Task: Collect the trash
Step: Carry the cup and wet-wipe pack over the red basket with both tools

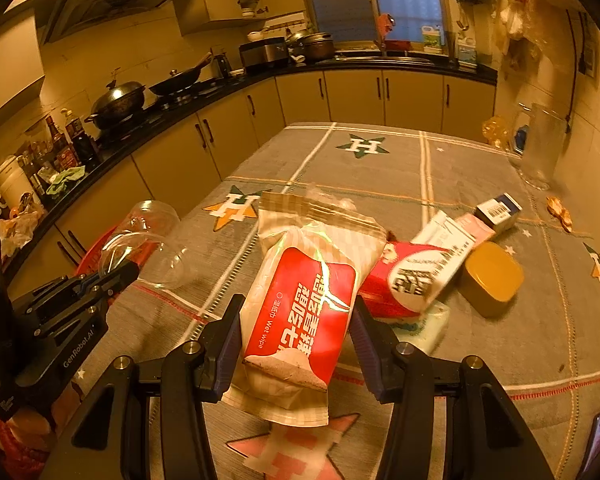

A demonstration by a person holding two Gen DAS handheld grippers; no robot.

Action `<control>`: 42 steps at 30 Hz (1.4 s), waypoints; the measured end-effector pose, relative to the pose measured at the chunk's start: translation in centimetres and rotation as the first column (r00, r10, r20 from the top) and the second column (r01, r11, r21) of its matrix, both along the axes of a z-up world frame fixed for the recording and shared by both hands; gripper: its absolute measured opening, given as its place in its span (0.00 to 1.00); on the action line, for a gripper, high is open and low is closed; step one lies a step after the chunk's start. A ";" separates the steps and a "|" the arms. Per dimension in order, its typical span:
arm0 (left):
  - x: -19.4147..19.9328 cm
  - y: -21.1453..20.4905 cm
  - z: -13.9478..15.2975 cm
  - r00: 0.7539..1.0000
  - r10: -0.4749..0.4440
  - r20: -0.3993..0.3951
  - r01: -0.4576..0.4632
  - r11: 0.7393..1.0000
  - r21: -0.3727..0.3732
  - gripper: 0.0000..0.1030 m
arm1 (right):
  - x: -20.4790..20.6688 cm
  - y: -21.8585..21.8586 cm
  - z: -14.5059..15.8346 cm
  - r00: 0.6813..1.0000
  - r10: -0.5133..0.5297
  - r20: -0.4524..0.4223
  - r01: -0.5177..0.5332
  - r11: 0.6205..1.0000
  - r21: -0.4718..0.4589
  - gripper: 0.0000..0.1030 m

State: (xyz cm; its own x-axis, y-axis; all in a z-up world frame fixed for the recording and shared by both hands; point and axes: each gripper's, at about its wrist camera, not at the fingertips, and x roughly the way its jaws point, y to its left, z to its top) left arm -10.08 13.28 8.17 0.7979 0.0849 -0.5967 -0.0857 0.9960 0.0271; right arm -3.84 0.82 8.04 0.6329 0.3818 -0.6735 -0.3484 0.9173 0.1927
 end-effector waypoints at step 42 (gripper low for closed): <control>-2.2 18.1 -3.0 0.933 0.355 -0.054 -0.357 0.933 -0.037 0.08 | 6.4 24.1 -0.8 0.923 0.379 -0.070 -0.381 0.925 -0.017 0.54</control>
State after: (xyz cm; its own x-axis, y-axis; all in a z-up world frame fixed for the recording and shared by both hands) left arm -12.32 31.41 5.15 0.6920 0.3304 -0.6418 -0.4345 0.9007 -0.0048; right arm 2.53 24.92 7.20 0.3995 0.5638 -0.7229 -0.6594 0.7245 0.2007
